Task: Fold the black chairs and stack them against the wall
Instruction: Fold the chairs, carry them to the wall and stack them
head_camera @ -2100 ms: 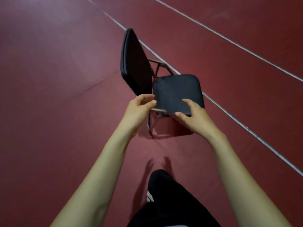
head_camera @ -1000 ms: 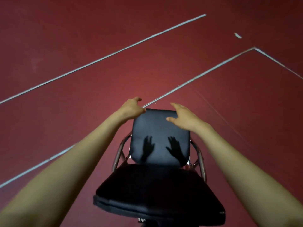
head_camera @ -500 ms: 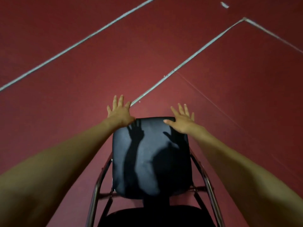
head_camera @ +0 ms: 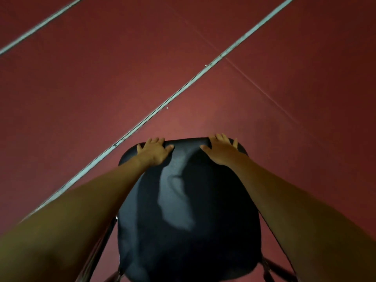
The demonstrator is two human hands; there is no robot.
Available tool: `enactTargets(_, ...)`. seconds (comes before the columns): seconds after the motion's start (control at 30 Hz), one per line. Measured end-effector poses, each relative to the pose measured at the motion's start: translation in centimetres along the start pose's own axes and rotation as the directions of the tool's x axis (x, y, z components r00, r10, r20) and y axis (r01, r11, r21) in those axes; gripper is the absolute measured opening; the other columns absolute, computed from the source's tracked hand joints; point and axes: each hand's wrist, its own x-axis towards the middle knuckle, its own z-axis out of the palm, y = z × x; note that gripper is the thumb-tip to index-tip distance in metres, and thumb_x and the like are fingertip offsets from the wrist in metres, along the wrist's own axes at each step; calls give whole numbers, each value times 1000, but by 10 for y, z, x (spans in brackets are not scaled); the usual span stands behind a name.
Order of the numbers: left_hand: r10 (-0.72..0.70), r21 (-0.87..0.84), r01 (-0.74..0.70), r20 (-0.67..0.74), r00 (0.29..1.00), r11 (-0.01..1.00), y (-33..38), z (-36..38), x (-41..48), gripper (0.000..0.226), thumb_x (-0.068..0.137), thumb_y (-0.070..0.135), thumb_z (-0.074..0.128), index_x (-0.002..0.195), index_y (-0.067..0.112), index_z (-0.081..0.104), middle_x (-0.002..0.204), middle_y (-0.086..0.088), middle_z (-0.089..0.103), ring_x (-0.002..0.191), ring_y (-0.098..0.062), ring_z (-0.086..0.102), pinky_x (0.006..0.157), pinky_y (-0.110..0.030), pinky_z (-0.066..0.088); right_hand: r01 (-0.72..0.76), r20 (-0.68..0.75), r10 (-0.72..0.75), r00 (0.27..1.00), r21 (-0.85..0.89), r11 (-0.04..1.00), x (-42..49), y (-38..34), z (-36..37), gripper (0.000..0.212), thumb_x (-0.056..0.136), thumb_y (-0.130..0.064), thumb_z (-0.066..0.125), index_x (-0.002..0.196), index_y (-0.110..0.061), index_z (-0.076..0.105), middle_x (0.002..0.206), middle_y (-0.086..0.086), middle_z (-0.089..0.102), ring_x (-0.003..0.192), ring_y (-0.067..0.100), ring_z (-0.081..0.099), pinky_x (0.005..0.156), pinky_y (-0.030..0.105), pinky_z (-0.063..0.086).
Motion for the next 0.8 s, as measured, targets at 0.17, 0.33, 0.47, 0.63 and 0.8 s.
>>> enactTargets(0.17,-71,-36,71,11,997,997,-1,0,33,71,98,62,14,131,10,49,138,-17,51,131,-34,43,116,-54,16,-73,-70,74,995,12,997,18,-7,8,89,85,-77,27,145,-12,27,148,15,32,139,32,25,115,57,4)
enactTargets(0.33,-66,-40,65,-35,997,997,2,3,28,66,99,60,15,132,13,49,135,-17,55,129,-33,46,114,-49,20,-73,-105,75,992,19,997,10,-12,6,92,82,-81,29,144,-14,29,145,14,36,135,34,30,114,55,12)
enactTargets(0.47,-55,-37,52,-72,996,998,1,0,2,65,99,59,15,121,15,58,126,-15,61,123,-32,50,113,-49,22,-65,-60,66,996,6,998,-11,-13,-1,88,81,-81,25,146,-22,28,147,13,34,137,34,27,114,54,11)
enactTargets(0.63,-65,-34,62,-92,994,998,5,-8,-51,64,100,57,16,128,15,55,135,-16,54,128,-33,43,113,-48,19,-96,-34,96,995,17,995,-63,-24,-19,89,81,-81,27,147,-22,26,148,13,31,137,35,26,114,54,11)
enactTargets(0.8,-50,-24,48,-102,994,999,8,-17,-118,63,99,57,18,133,17,52,139,-13,50,130,-32,40,112,-47,20,-108,-55,107,993,-7,994,-130,-37,-30,86,83,-78,30,147,-21,25,149,11,28,138,33,22,114,55,11)
